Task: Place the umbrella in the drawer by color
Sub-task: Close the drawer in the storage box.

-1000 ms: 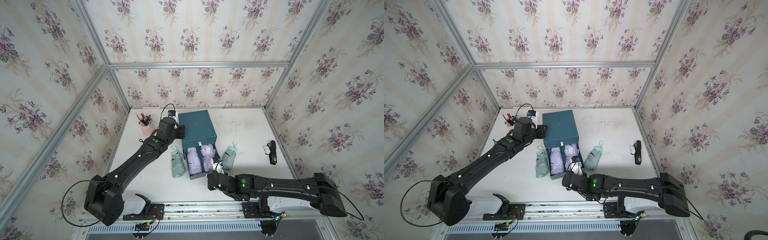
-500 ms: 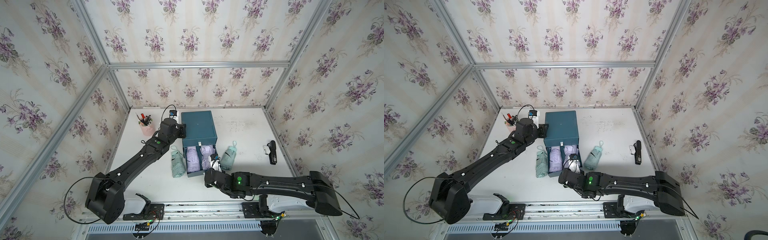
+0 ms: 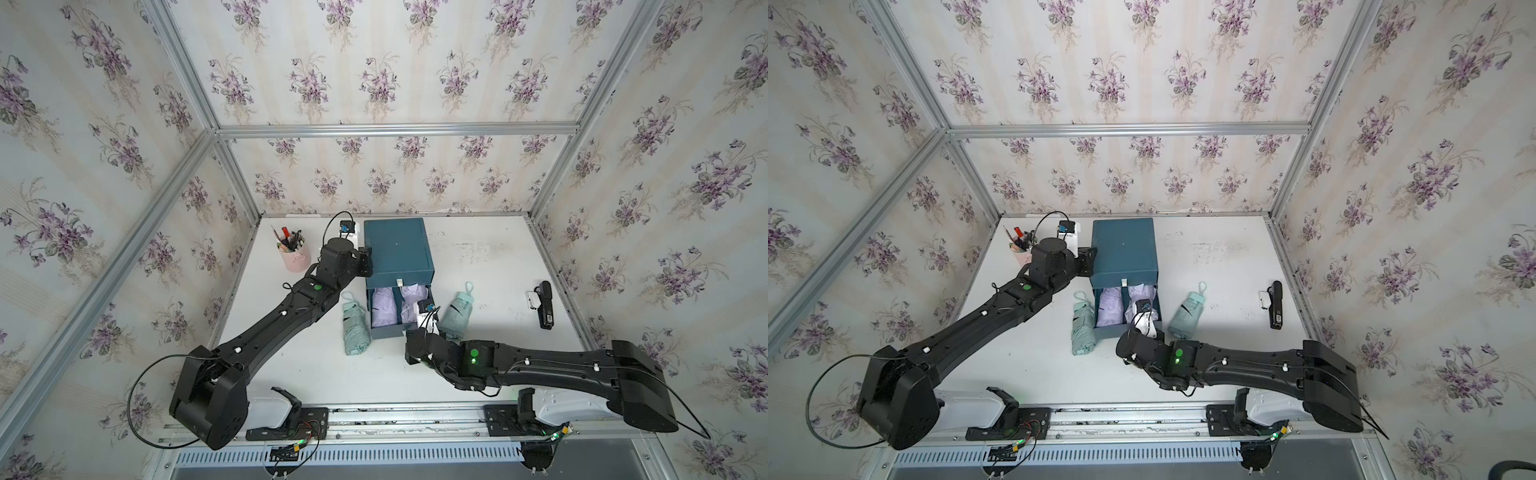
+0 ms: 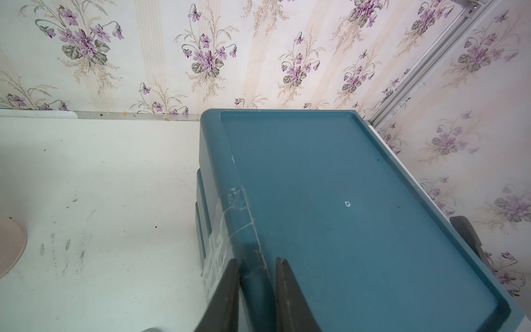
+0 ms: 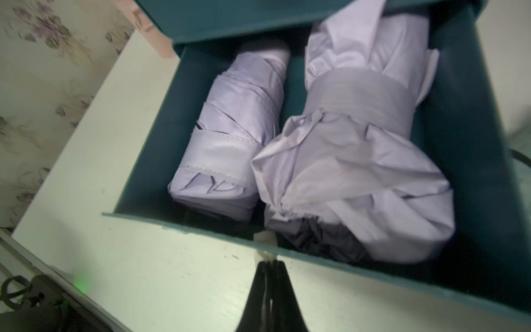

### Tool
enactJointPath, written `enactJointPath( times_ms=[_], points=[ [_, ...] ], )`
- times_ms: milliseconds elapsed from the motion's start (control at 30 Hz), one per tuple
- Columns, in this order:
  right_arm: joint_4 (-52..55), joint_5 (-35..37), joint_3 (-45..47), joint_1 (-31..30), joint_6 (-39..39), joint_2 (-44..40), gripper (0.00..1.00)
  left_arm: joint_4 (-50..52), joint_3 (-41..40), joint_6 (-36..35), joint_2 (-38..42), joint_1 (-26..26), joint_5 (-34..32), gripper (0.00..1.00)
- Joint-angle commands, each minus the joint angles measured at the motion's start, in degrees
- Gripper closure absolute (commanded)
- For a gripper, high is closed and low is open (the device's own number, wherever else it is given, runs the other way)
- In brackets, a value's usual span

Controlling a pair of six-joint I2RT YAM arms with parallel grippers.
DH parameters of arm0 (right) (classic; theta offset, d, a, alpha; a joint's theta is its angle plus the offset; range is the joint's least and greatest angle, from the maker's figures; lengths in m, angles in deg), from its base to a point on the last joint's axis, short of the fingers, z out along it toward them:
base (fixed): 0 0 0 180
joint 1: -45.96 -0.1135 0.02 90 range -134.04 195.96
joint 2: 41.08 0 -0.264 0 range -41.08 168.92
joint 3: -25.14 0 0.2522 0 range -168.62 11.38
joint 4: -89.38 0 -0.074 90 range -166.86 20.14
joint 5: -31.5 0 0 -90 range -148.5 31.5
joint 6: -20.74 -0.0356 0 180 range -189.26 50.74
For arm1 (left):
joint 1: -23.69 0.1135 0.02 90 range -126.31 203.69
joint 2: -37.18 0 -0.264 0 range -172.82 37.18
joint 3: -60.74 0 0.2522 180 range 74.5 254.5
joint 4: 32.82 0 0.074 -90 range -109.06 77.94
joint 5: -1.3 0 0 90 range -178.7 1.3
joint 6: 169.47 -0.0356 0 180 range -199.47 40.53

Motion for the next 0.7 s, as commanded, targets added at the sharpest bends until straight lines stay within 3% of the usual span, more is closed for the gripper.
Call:
enactJointPath(
  times_ms=[0, 100, 233, 400, 667],
  points=[
    [-4.53, 5.61, 0.25, 0.13, -0.19, -1.47, 1.0, 30.13, -2.43, -2.65, -1.04, -0.56, 7.62, 0.97],
    [-4.88, 5.7, 0.28, 0.59, 0.31, -0.99, 1.0, 29.81, -2.96, -2.48, -1.06, -0.56, 8.09, 0.97],
    [-6.28, 2.8, 0.0, 3.67, 0.94, 2.99, 0.92, 29.75, -3.37, -2.15, -0.7, -0.58, 8.63, 0.97],
    [-9.95, 2.4, -1.08, 5.02, 4.44, 6.14, 0.73, 30.14, -3.61, -2.25, 0.26, -0.73, 9.06, 0.97],
    [-12.63, 4.15, -3.43, 6.62, 8.18, 9.05, 0.5, 30.49, -4.12, -2.8, 0.61, -0.73, 9.46, 0.96]
  ],
)
